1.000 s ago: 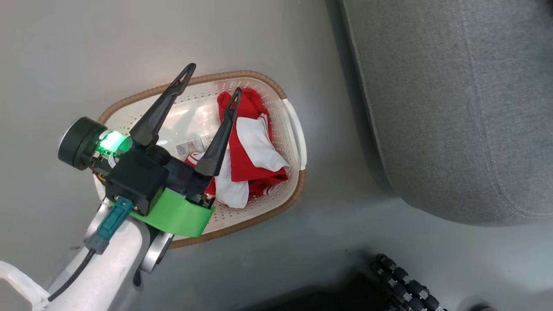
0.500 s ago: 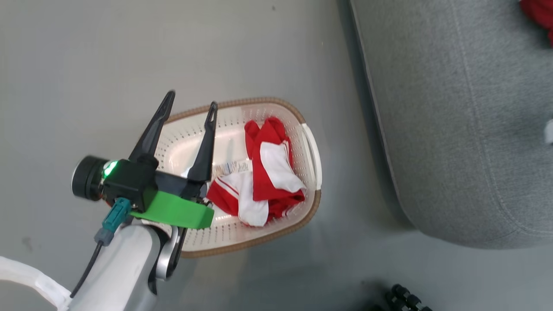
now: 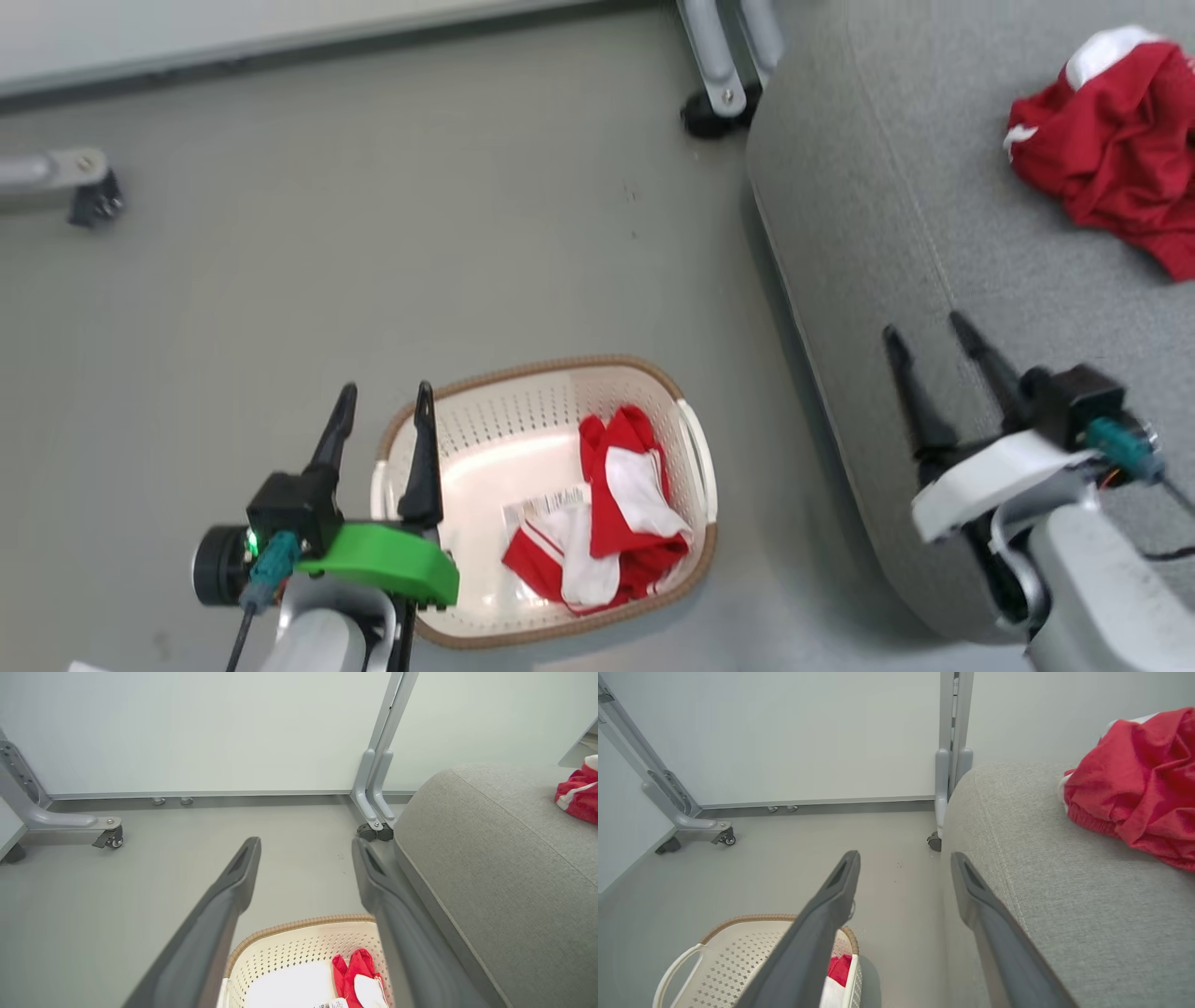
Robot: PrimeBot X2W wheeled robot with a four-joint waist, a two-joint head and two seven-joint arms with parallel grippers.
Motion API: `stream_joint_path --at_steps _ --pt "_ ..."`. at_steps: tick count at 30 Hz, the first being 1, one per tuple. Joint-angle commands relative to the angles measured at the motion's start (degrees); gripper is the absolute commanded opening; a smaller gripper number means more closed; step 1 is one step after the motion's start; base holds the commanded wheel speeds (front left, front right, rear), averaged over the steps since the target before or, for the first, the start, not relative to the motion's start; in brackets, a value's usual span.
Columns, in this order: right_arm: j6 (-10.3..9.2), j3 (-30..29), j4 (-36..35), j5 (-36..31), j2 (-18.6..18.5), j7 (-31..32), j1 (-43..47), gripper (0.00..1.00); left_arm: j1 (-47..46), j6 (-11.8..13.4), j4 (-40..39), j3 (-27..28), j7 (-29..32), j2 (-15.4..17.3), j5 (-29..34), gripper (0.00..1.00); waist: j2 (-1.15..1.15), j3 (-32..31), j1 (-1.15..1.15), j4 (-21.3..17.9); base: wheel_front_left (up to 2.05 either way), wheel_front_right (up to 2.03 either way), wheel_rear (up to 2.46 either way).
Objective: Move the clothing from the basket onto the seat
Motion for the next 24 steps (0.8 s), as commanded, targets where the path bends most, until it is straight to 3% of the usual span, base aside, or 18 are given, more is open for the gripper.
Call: stream_joint_path --at_steps 1,9,12,16,24 --pt "-0.04 0.8 -0.2 0.1 0.9 -0.2 2.2 1.0 2.3 -0.6 0.5 1.0 -0.2 -0.7 1.3 1.0 0.0 -10.3 0.01 4.4 0.0 0.0 0.0" --pt "-0.04 -0.2 -7.2 -3.2 3.7 -0.2 9.0 1.0 10.1 -1.9 -5.5 8.7 -0.2 -4.4 8.4 1.0 0.0 -16.7 0.01 7.0 0.0 0.0 0.0" --pt "-0.03 -2.5 -11.2 -5.1 4.5 -0.2 11.9 1.0 12.8 -4.2 -9.6 11.5 -0.1 -5.6 9.7 1.0 0.0 -17.8 0.01 7.6 0.0 0.0 0.0" --pt "-0.04 -4.6 -15.3 -7.3 5.2 -0.2 16.2 1.0 16.6 -7.3 -13.1 13.0 -0.1 -6.3 12.4 1.0 0.0 -19.4 0.01 8.1 0.0 0.0 0.0" --pt "-0.04 -10.3 -20.7 -10.1 8.1 -0.2 24.0 1.0 24.0 -9.6 -16.4 13.8 -0.1 -6.8 15.4 1.0 0.0 -21.4 0.01 7.7 0.0 0.0 0.0"
